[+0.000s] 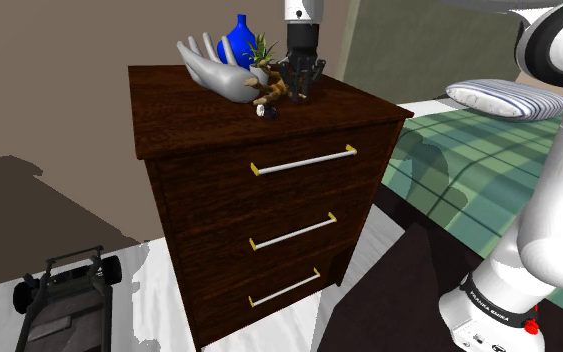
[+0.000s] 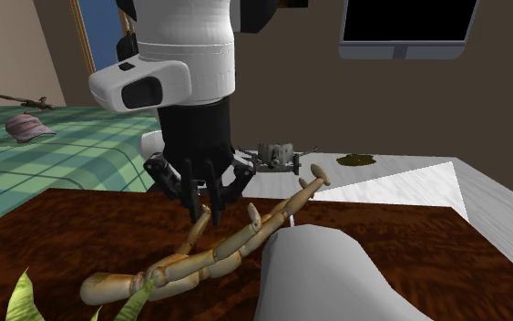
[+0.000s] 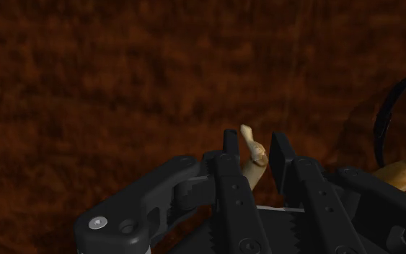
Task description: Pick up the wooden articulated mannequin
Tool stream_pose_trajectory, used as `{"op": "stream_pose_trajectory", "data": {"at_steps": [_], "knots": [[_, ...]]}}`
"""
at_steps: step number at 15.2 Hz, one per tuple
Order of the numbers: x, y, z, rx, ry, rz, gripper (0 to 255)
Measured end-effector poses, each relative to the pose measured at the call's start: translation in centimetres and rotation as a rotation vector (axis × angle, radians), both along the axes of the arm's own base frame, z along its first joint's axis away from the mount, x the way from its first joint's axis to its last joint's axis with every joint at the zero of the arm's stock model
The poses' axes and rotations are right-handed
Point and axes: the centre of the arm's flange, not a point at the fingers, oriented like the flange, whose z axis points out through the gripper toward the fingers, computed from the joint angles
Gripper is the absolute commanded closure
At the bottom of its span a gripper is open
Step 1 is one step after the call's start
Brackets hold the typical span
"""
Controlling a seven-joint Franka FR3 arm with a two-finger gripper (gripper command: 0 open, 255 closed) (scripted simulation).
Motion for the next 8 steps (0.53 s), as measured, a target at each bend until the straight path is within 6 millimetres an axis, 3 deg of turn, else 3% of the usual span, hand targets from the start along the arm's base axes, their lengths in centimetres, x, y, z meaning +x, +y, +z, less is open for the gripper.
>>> {"op": "stream_pose_trajectory", "data": {"at_steps": [4, 8], "knots": [[0.0, 0.0, 0.0, 0.0, 0.0, 0.0, 255], [-0.1, 0.1, 1.6, 0.0, 0.0, 0.0, 255]]}}
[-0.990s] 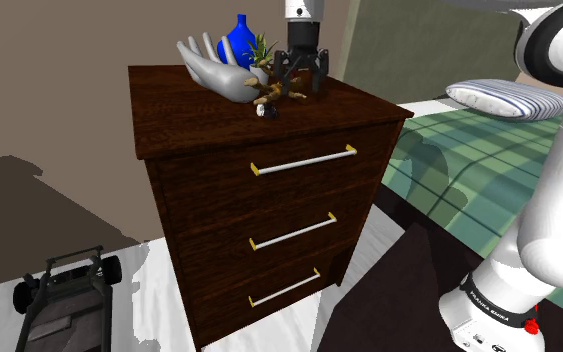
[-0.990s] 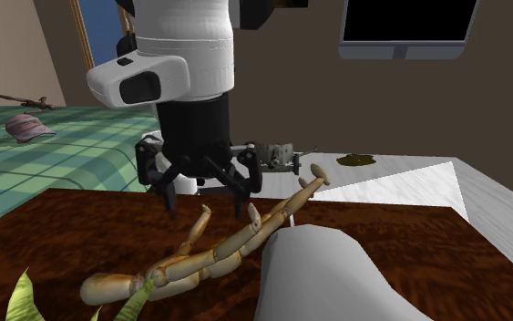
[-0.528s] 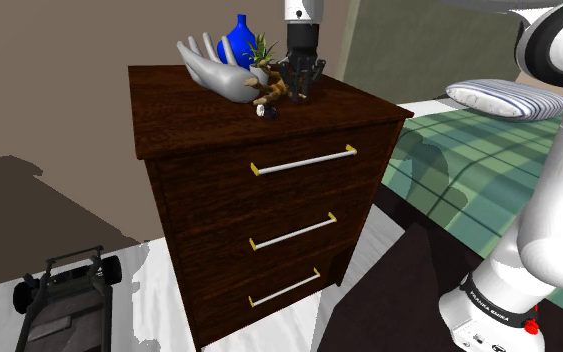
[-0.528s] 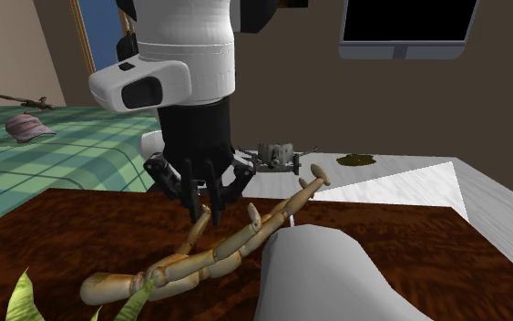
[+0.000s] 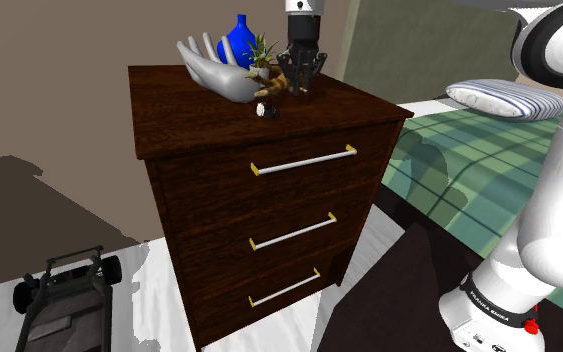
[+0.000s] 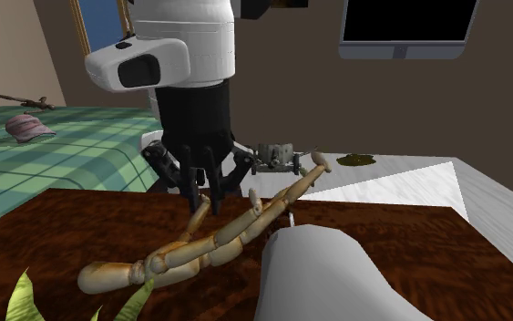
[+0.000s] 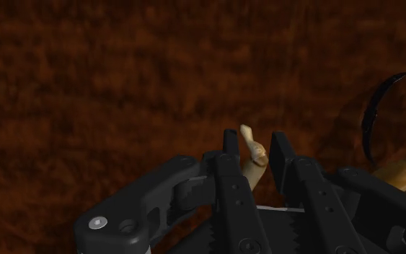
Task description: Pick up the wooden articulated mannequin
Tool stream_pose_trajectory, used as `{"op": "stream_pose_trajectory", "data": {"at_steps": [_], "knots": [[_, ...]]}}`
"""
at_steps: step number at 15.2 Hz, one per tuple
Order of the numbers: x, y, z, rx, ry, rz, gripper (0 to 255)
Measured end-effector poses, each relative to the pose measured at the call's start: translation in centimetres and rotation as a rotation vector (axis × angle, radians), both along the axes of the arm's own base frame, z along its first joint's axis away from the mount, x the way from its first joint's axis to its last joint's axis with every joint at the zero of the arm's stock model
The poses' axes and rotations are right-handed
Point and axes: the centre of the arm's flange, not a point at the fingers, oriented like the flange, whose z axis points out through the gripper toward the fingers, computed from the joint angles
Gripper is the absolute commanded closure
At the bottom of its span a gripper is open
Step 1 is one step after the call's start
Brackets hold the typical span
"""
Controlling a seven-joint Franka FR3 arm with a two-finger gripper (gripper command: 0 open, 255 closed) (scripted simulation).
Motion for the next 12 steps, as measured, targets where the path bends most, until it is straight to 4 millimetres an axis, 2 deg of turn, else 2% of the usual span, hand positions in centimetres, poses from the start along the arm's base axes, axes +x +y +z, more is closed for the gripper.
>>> {"op": "stream_pose_trajectory", "data": {"at_steps": [12], "knots": [[0.1, 0.0, 6.0, 0.0, 0.0, 0.0, 255]]}}
